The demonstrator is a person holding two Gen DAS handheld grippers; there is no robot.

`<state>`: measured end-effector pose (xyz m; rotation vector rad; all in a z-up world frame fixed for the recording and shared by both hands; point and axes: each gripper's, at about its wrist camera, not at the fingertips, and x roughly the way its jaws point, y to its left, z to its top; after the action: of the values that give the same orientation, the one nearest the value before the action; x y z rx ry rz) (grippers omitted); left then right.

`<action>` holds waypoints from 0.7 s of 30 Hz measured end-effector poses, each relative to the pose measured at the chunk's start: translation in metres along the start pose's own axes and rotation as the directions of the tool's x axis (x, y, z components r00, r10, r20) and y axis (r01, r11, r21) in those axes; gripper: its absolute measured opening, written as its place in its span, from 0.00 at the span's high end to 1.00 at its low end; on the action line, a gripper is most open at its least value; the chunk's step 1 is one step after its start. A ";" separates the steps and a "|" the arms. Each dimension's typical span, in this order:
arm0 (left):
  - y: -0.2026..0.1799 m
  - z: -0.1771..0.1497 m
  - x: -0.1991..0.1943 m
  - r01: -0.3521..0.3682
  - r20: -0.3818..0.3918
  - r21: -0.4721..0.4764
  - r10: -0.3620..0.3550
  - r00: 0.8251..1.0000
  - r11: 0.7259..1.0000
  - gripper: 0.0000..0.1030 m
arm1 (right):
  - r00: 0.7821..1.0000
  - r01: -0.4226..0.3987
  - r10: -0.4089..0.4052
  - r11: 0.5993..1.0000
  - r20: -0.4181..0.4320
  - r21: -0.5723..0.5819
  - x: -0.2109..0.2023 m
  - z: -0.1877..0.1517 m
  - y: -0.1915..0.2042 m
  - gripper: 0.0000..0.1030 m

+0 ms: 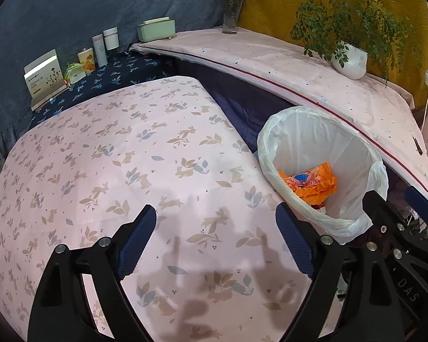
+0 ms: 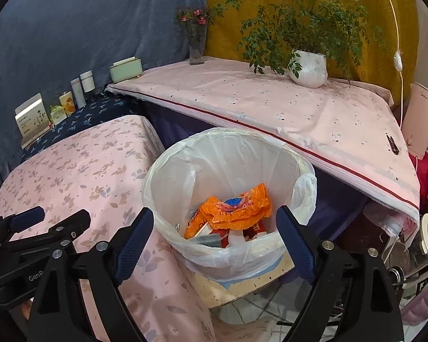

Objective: Collect trash

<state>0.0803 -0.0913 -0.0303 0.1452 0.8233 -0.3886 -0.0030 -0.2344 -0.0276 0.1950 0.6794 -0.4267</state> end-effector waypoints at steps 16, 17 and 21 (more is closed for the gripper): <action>0.017 -0.028 0.008 -0.052 -0.022 -0.015 0.051 0.998 0.999 0.11 | 0.998 0.056 -0.057 0.997 -0.016 -0.045 0.000 -0.027 0.006 0.07; 0.017 -0.030 0.008 -0.054 -0.020 -0.018 0.053 0.998 0.998 0.10 | 0.998 0.054 -0.055 0.997 -0.017 -0.046 0.000 -0.028 0.006 0.07; 0.016 -0.033 0.009 -0.056 -0.015 -0.017 0.056 0.998 0.998 0.10 | 0.999 0.034 -0.035 0.999 -0.028 -0.030 -0.002 -0.033 0.002 0.07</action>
<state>0.0696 -0.0698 -0.0591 0.1545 0.8352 -0.3279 -0.0223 -0.2219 -0.0509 0.1622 0.7177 -0.4474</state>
